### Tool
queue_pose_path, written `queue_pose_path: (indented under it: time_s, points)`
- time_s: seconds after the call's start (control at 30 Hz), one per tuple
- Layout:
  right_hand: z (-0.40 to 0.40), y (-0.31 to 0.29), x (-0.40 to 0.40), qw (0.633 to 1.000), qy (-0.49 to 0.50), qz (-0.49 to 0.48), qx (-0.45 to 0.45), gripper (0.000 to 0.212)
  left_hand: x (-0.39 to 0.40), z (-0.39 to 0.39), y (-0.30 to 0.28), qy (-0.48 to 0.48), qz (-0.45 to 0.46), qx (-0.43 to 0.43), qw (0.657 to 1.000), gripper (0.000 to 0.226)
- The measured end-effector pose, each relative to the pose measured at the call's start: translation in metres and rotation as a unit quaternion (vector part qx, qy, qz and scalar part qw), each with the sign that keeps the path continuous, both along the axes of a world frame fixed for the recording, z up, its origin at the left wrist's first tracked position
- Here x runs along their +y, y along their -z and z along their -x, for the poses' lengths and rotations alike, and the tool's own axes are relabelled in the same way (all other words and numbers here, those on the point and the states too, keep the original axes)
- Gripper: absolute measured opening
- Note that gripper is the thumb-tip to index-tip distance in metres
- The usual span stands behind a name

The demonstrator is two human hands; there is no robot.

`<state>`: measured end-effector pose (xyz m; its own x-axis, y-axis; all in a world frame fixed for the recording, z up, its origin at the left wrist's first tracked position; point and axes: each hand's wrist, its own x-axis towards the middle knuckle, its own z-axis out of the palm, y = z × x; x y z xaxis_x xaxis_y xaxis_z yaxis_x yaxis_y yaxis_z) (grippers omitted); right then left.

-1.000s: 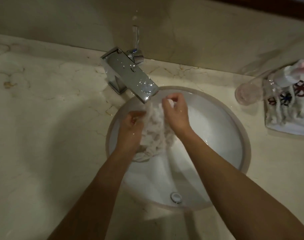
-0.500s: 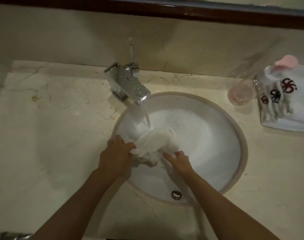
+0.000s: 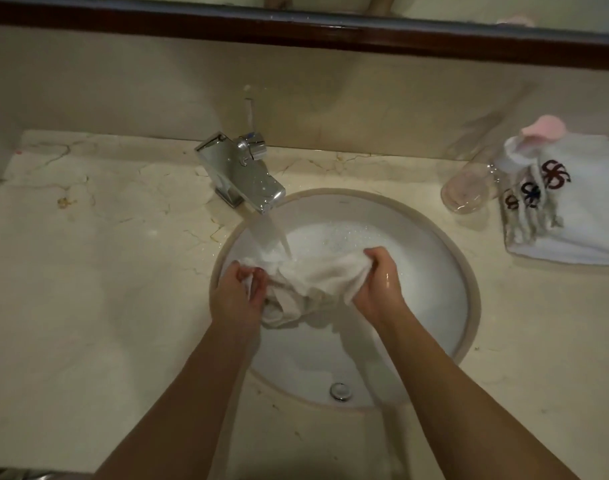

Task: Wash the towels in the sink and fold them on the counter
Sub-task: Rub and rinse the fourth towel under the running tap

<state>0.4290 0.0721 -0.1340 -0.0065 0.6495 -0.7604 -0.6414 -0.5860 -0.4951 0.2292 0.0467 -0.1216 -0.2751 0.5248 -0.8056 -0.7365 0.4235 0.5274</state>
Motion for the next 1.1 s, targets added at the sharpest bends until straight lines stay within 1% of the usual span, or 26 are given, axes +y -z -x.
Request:
queue_pose_path:
  time_s: [0.07,0.1,0.13,0.17,0.2,0.23,0.27,0.3,0.33,0.37,0.43,0.47,0.5,0.57,0.6,0.67,0.73,0.77,0.8,0.83,0.9,0.93,0.97,1.0,1.07,1.1]
  points:
    - [-0.005,-0.013,0.016,0.993,0.065,0.000,0.097,0.020,0.012,0.003,0.008,-0.017,0.035,-0.024,0.999,0.014]
    - [-0.008,-0.016,0.021,0.988,0.093,0.004,0.123,0.028,0.018,0.003,0.010,-0.012,0.063,-0.038,0.997,0.015]
    - [-0.011,-0.019,0.024,0.983,0.111,0.005,0.145,0.038,0.023,0.001,0.010,0.000,0.086,-0.072,0.994,0.018]
    - [-0.015,-0.025,0.026,0.979,0.124,0.003,0.160,0.044,0.026,-0.002,0.007,0.016,0.103,-0.091,0.990,0.024]
    - [-0.020,-0.026,0.027,0.975,0.137,0.003,0.173,0.044,0.026,-0.005,0.002,0.048,0.119,-0.098,0.987,0.030]
    - [-0.026,-0.025,0.028,0.973,0.141,0.001,0.183,0.045,0.024,-0.007,0.003,0.092,0.137,-0.092,0.982,0.031]
    - [-0.032,-0.024,0.028,0.972,0.139,-0.008,0.189,0.054,0.020,-0.008,0.002,0.130,0.148,-0.088,0.976,0.028]
    - [-0.036,-0.025,0.027,0.975,0.117,-0.022,0.189,0.070,0.013,-0.008,-0.001,0.179,0.159,-0.070,0.968,0.025]
    - [-0.038,-0.023,0.027,0.977,0.082,-0.037,0.193,0.084,0.007,-0.007,-0.002,0.248,0.171,-0.027,0.953,0.021]
    - [-0.037,-0.023,0.027,0.980,0.036,-0.050,0.188,0.088,0.002,-0.006,0.000,0.337,0.179,0.035,0.924,0.016]
    - [-0.024,-0.028,0.027,0.979,-0.056,-0.064,0.184,0.071,0.005,-0.008,0.001,0.464,0.171,0.127,0.860,0.008]
    - [-0.013,-0.035,0.029,0.978,-0.091,-0.061,0.179,0.060,0.010,-0.008,0.000,0.484,0.170,0.129,0.849,0.011]
    - [-0.003,-0.042,0.031,0.978,-0.114,-0.054,0.164,0.051,0.016,-0.007,0.000,0.473,0.165,0.105,0.859,0.014]
    - [0.014,-0.053,0.036,0.983,-0.123,-0.030,0.131,0.039,0.027,-0.009,0.000,0.406,0.157,0.010,0.900,0.019]
    - [0.020,-0.056,0.037,0.985,-0.119,-0.018,0.122,0.039,0.031,-0.011,0.001,0.371,0.152,-0.045,0.915,0.024]
    - [0.027,-0.062,0.040,0.987,-0.113,-0.014,0.111,0.039,0.034,-0.014,0.009,0.300,0.151,-0.111,0.935,0.025]
    - [0.030,-0.068,0.038,0.988,-0.115,-0.017,0.106,0.037,0.031,-0.018,0.011,0.254,0.182,-0.140,0.940,0.028]
    - [0.030,-0.069,0.037,0.987,-0.115,-0.023,0.108,0.040,0.029,-0.018,0.007,0.233,0.174,-0.157,0.944,0.022]
    - [0.028,-0.072,0.036,0.986,-0.115,-0.032,0.113,0.046,0.024,-0.017,0.001,0.191,0.153,-0.186,0.952,0.011]
    - [0.025,-0.074,0.034,0.985,-0.113,-0.044,0.123,0.054,0.018,-0.014,-0.005,0.162,0.133,-0.206,0.956,0.011]
    - [0.015,-0.077,0.039,0.981,-0.109,-0.065,0.147,0.066,0.010,-0.004,-0.008,0.114,0.114,-0.266,0.951,0.040]
    - [0.011,-0.079,0.041,0.982,-0.105,-0.066,0.143,0.065,0.004,0.003,-0.002,0.113,0.104,-0.264,0.952,0.041]
    - [0.008,-0.080,0.045,0.986,-0.098,-0.061,0.123,0.058,0.004,0.008,-0.005,0.124,0.102,-0.232,0.959,0.037]
    - [0.006,-0.079,0.049,0.991,-0.089,-0.045,0.091,0.051,0.008,0.012,-0.003,0.131,0.079,-0.213,0.965,0.036]
    - [0.008,-0.074,0.052,0.995,-0.092,-0.008,0.040,0.045,0.021,0.013,-0.012,0.145,0.019,-0.116,0.983,0.050]
    - [0.012,-0.071,0.051,0.994,-0.100,0.016,0.034,0.044,0.031,0.009,-0.017,0.161,0.002,-0.069,0.985,0.047]
